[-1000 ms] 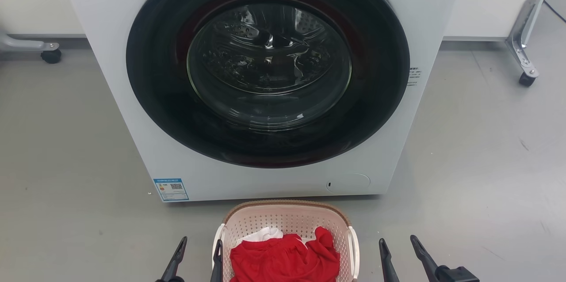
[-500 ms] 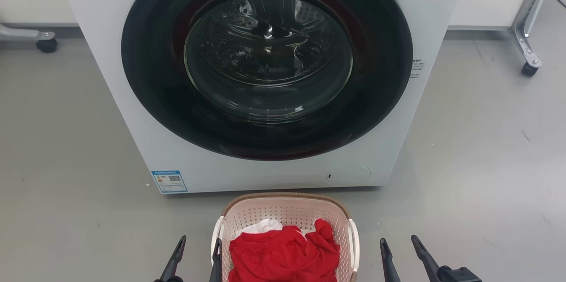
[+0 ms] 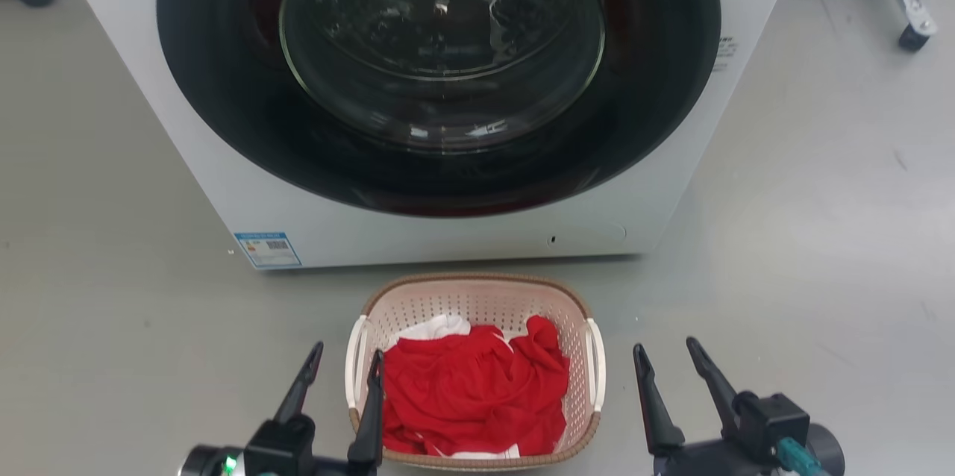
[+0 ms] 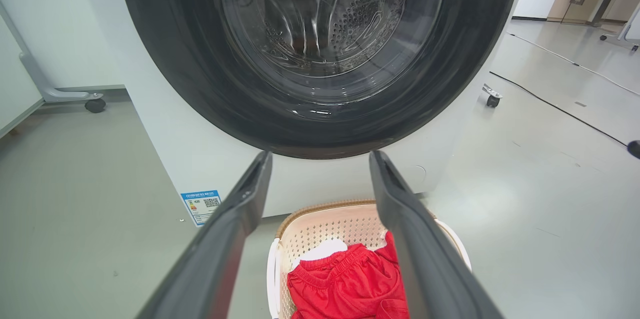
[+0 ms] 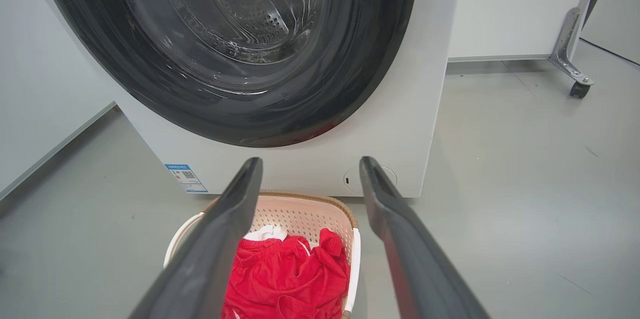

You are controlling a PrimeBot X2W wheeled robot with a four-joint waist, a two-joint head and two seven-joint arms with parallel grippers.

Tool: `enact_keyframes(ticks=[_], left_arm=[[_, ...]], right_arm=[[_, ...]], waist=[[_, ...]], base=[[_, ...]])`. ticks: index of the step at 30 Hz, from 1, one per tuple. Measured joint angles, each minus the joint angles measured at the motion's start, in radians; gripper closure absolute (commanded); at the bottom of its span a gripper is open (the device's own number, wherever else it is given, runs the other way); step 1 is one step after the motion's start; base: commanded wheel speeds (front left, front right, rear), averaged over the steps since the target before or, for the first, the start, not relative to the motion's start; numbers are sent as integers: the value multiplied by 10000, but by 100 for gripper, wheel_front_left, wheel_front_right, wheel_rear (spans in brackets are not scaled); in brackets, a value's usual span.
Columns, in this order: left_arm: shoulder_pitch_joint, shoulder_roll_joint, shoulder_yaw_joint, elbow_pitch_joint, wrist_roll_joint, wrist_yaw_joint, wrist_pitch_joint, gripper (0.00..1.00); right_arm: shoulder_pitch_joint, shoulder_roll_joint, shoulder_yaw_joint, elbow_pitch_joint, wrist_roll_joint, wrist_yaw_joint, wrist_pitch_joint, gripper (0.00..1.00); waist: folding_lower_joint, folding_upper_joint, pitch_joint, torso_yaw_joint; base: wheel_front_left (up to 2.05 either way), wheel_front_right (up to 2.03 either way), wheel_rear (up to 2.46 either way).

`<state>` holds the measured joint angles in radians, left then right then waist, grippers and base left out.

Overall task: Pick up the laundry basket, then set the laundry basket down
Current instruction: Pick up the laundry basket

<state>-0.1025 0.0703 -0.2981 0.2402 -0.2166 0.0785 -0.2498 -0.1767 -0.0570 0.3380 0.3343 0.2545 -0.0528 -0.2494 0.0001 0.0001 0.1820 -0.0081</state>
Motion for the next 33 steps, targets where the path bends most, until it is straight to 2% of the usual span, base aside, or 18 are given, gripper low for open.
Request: enact_keyframes(ticks=[14,33], left_arm=[[-2185,-2,230,1099,84,-173,-2,0],[-4458,-77,378,1864,322,-257,-31,0]], right_arm=[[-2289,-6,-347,1041,0,268,-2,0],[-4487,-17,-617,1687,-2,357,-71,0]], waist=[[2,0,1959,-174],[1,1,4777,-312]], base=[[0,0,0],[0,0,0]])
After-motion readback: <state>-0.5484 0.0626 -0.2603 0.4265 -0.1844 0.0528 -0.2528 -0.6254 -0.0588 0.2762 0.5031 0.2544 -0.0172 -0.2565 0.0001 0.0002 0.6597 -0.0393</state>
